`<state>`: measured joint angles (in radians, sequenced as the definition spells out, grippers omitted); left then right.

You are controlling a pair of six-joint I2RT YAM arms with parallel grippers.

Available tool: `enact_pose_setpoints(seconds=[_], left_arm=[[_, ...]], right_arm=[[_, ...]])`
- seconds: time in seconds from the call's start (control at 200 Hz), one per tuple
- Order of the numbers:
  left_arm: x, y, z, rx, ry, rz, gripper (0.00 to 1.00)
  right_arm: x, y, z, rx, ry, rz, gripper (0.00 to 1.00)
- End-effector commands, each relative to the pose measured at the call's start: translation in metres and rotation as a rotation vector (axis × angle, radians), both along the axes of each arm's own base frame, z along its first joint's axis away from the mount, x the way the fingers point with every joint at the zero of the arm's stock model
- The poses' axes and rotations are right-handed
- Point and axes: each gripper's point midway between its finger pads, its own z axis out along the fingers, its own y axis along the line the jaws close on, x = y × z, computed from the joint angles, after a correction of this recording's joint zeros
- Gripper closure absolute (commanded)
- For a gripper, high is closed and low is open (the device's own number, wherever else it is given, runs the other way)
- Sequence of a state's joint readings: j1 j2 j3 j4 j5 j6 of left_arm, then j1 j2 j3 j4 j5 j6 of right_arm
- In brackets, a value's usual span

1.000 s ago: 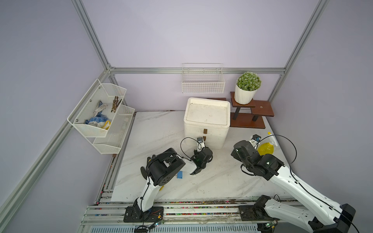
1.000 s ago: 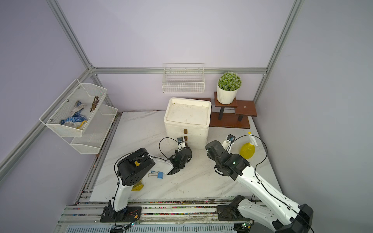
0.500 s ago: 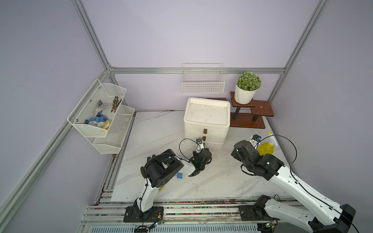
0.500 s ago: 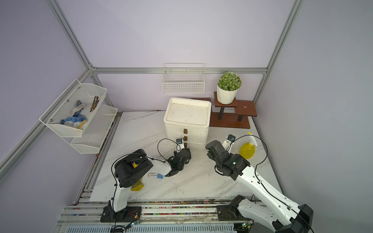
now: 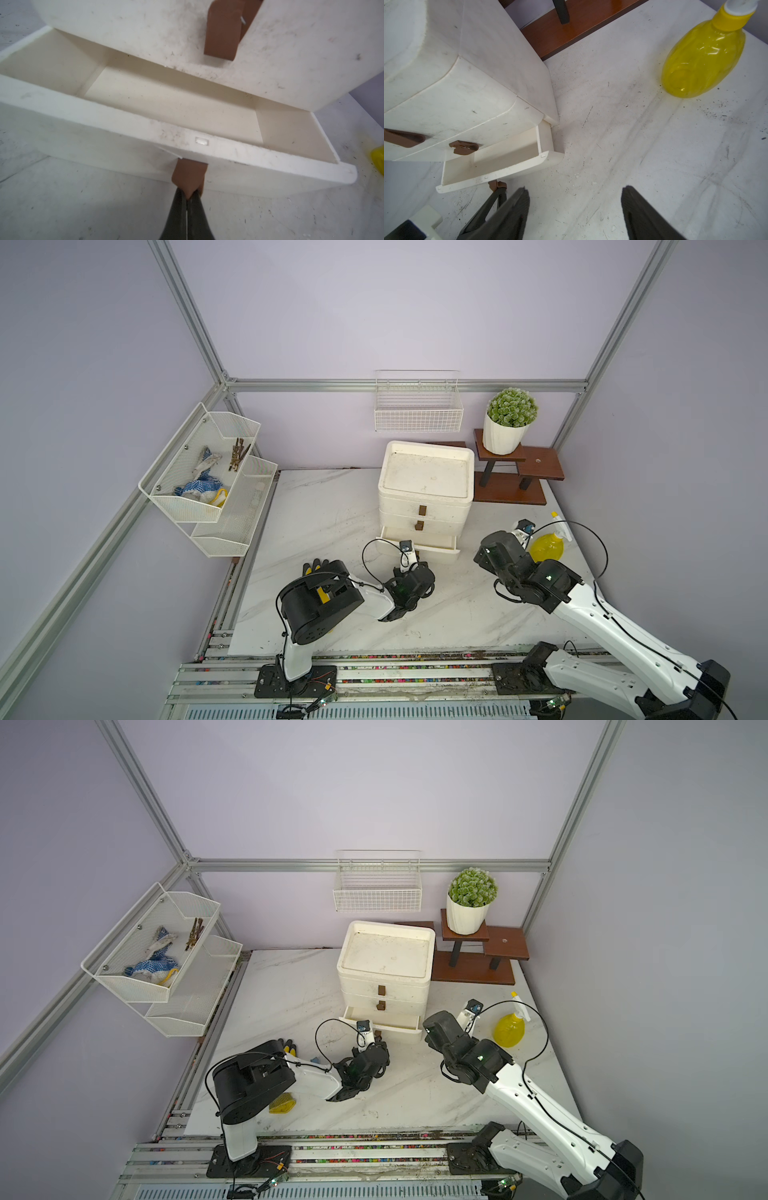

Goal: Put the binder clips in the drawer according to color
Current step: Open the drawer in the storage box, then pick up the binder clip at the center of the board.

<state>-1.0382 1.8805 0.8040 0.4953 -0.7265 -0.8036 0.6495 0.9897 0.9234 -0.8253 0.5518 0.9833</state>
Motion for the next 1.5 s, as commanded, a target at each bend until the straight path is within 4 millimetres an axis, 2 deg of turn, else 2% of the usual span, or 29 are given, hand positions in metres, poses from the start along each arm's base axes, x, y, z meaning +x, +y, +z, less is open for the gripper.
enact_pose_setpoints(seconds=[0.0, 0.11, 0.295, 0.49, 0.53, 0.57, 0.625, 0.67, 0.765, 0.81, 0.875, 0.895, 0.965, 1.055, 1.155, 1.25, 1.295, 1.31, 1.41, 1.495], left_arm=[[-0.017, 0.011, 0.014, -0.058, 0.013, 0.055, 1.00], [-0.033, 0.010, 0.020, -0.066, 0.028, 0.047, 1.00], [-0.053, 0.016, 0.016, -0.065, 0.076, 0.070, 1.00], [-0.060, 0.008, 0.015, -0.039, 0.080, 0.047, 1.00], [-0.059, 0.005, 0.016, -0.033, 0.080, 0.036, 0.88], [-0.059, 0.001, 0.018, -0.029, 0.081, 0.023, 0.68], [-0.062, -0.002, 0.026, -0.019, 0.076, 0.017, 0.49], [-0.066, -0.004, 0.037, -0.002, 0.059, 0.011, 0.40], [-0.079, 0.001, 0.065, -0.008, 0.049, 0.004, 0.28], [-0.085, 0.009, 0.077, -0.029, 0.083, 0.004, 0.26], [-0.096, 0.032, 0.088, -0.028, 0.152, 0.037, 0.26], [-0.099, 0.041, 0.101, -0.054, 0.159, 0.048, 0.27], [-0.110, 0.079, 0.105, -0.020, 0.227, 0.129, 0.27], [-0.122, 0.137, 0.091, 0.011, 0.389, 0.274, 0.24], [-0.137, 0.176, 0.065, -0.066, 0.586, 0.392, 0.17], [-0.141, 0.186, 0.058, -0.220, 0.664, 0.484, 0.18], [-0.144, 0.184, 0.054, -0.313, 0.700, 0.551, 0.02], [-0.145, 0.184, 0.052, -0.338, 0.715, 0.573, 0.00], [-0.154, 0.176, 0.039, -0.526, 0.811, 0.729, 0.00], [-0.150, 0.168, 0.043, -0.621, 0.830, 0.829, 0.00]], right_arm=[[0.003, -0.001, 0.004, 0.013, -0.030, -0.005, 0.24], [0.004, 0.000, 0.003, 0.023, -0.030, -0.006, 0.24], [0.004, 0.000, 0.004, 0.029, -0.035, -0.006, 0.24], [0.006, 0.001, 0.005, 0.030, -0.038, -0.004, 0.23], [0.006, 0.002, 0.006, 0.032, -0.037, 0.000, 0.23], [0.006, 0.003, 0.005, 0.030, -0.034, 0.003, 0.23], [0.007, 0.004, 0.006, 0.028, -0.032, 0.012, 0.22], [0.007, 0.006, 0.007, 0.027, -0.032, 0.027, 0.22], [0.009, 0.014, 0.012, 0.026, -0.042, 0.092, 0.22], [0.009, 0.021, 0.017, 0.037, -0.057, 0.140, 0.22], [0.008, 0.031, 0.027, 0.061, -0.081, 0.214, 0.23], [0.007, 0.035, 0.029, 0.067, -0.084, 0.240, 0.23], [0.002, 0.041, 0.031, 0.079, -0.074, 0.297, 0.24], [-0.007, 0.054, 0.029, 0.088, -0.047, 0.407, 0.26], [-0.019, 0.059, 0.022, 0.107, 0.002, 0.457, 0.26], [-0.026, 0.056, 0.019, 0.115, 0.028, 0.454, 0.27], [-0.027, 0.053, 0.019, 0.114, 0.025, 0.444, 0.27], [-0.027, 0.053, 0.020, 0.114, 0.022, 0.441, 0.27], [-0.027, 0.052, 0.025, 0.121, 0.007, 0.432, 0.27], [-0.026, 0.053, 0.029, 0.129, 0.001, 0.429, 0.27]])
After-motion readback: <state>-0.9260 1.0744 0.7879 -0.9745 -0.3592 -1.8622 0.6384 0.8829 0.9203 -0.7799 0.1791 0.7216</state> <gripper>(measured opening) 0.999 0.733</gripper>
